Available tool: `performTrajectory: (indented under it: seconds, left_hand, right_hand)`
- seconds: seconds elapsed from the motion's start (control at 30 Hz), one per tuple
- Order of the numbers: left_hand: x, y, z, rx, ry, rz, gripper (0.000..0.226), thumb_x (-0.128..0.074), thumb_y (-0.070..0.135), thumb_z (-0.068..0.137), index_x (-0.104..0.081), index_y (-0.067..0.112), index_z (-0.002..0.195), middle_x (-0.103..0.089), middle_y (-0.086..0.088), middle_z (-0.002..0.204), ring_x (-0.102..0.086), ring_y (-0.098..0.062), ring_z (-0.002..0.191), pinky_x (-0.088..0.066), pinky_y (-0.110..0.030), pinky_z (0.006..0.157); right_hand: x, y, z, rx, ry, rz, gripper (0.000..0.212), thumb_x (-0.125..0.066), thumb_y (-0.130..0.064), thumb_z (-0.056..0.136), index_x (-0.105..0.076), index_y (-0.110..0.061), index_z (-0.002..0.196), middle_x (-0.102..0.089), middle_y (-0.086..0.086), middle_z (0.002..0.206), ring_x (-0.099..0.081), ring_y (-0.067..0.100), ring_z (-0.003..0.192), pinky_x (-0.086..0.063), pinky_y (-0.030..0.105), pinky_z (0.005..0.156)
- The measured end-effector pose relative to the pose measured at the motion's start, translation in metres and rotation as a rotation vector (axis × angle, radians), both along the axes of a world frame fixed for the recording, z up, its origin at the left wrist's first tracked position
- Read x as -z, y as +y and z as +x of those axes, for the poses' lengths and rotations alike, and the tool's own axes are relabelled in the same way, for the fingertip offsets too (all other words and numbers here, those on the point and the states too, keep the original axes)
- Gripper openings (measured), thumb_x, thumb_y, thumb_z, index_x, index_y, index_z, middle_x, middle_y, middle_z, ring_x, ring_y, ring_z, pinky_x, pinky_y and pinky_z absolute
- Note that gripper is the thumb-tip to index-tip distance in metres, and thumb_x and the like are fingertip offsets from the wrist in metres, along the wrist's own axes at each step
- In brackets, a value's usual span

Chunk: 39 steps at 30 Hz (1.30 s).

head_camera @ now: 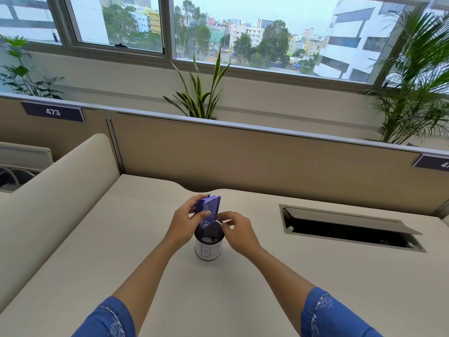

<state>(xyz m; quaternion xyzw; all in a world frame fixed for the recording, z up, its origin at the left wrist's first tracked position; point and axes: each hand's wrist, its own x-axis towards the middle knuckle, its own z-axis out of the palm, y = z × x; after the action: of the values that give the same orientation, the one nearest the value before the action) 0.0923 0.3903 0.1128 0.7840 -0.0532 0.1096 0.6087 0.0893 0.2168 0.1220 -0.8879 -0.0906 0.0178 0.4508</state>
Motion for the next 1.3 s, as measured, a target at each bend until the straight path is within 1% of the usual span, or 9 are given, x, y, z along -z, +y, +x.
performTrajectory:
  seconds: [0.17,0.3,0.37,0.57,0.73,0.9,1.1,1.2,1.3]
  left_hand:
    - [-0.001,-0.003,-0.006,0.038,-0.087,0.061,0.045,-0.067,0.004,0.086,-0.058,0.026,0.125,-0.065,0.013,0.118,-0.061,0.000,0.107,-0.052,-0.017,0.090]
    - [0.008,-0.008,-0.012,0.052,-0.232,0.350,0.049,-0.066,0.003,0.087,-0.055,0.022,0.131,-0.063,0.006,0.125,-0.057,-0.008,0.111,-0.041,-0.007,0.094]
    - [0.011,-0.009,-0.015,0.111,-0.244,0.470,0.052,-0.064,0.000,0.087,-0.053,0.020,0.133,-0.061,0.001,0.129,-0.054,-0.011,0.115,-0.037,-0.002,0.094]
    - [0.013,-0.009,-0.020,0.098,-0.290,0.508,0.053,-0.064,-0.003,0.085,-0.052,0.017,0.133,-0.059,-0.003,0.131,-0.050,-0.009,0.117,-0.037,-0.002,0.094]
    - [0.012,-0.009,-0.024,0.096,-0.364,0.574,0.053,-0.068,-0.004,0.083,-0.055,0.012,0.132,-0.060,-0.007,0.131,-0.052,-0.019,0.122,-0.041,-0.014,0.098]
    - [0.011,-0.006,-0.025,0.137,-0.381,0.641,0.052,-0.070,0.002,0.083,-0.056,0.012,0.132,-0.060,-0.007,0.130,-0.054,-0.021,0.121,-0.047,-0.021,0.094]
    - [0.011,-0.006,-0.025,0.151,-0.437,0.667,0.053,-0.071,-0.002,0.081,-0.057,0.011,0.131,-0.061,-0.008,0.129,-0.056,-0.021,0.120,-0.052,-0.025,0.092]
    - [0.009,-0.005,-0.023,0.085,-0.393,0.510,0.051,-0.066,-0.006,0.082,-0.058,0.014,0.128,-0.063,-0.003,0.127,-0.057,-0.013,0.116,-0.049,-0.019,0.096]
    - [0.002,-0.006,-0.021,-0.036,-0.213,0.077,0.046,-0.065,-0.004,0.085,-0.059,0.024,0.122,-0.065,0.010,0.118,-0.061,-0.005,0.108,-0.051,-0.015,0.091]
  right_hand:
    - [-0.005,0.003,0.006,0.205,0.271,0.388,0.023,-0.049,-0.010,0.095,-0.068,-0.006,0.107,-0.073,0.013,0.096,-0.070,0.021,0.081,-0.060,0.029,0.075]
    - [-0.017,0.007,0.008,0.343,0.564,0.785,0.042,-0.039,-0.035,0.103,-0.066,-0.004,0.095,-0.075,0.014,0.084,-0.075,0.021,0.073,-0.059,0.027,0.065]
    - [-0.020,0.009,0.007,0.364,0.671,0.879,0.052,-0.036,-0.046,0.101,-0.064,-0.003,0.094,-0.074,0.015,0.083,-0.075,0.024,0.068,-0.059,0.029,0.058]
    - [-0.024,0.011,0.006,0.369,0.772,0.945,0.055,-0.035,-0.053,0.099,-0.058,-0.005,0.113,-0.071,0.018,0.093,-0.072,0.032,0.082,-0.059,0.035,0.062]
    - [-0.028,0.011,0.007,0.368,0.809,0.954,0.061,-0.035,-0.055,0.098,-0.043,-0.005,0.132,-0.061,0.021,0.122,-0.068,0.034,0.086,-0.058,0.039,0.059]
    - [-0.027,0.009,0.004,0.357,0.820,1.017,0.060,-0.039,-0.056,0.097,-0.043,-0.006,0.129,-0.060,0.016,0.100,-0.068,0.036,0.088,-0.060,0.040,0.055]
    - [-0.029,0.005,0.004,0.340,0.803,1.042,0.057,-0.040,-0.055,0.096,-0.045,-0.008,0.127,-0.056,0.020,0.113,-0.066,0.038,0.094,-0.060,0.042,0.061]
    - [-0.030,0.003,0.002,0.321,0.801,1.084,0.055,-0.040,-0.054,0.097,-0.045,-0.008,0.125,-0.060,0.023,0.111,-0.069,0.038,0.092,-0.059,0.041,0.068]
    - [-0.032,0.001,0.003,0.310,0.770,1.101,0.055,-0.041,-0.052,0.098,-0.044,-0.006,0.127,-0.064,0.030,0.108,-0.070,0.037,0.093,-0.059,0.038,0.073]
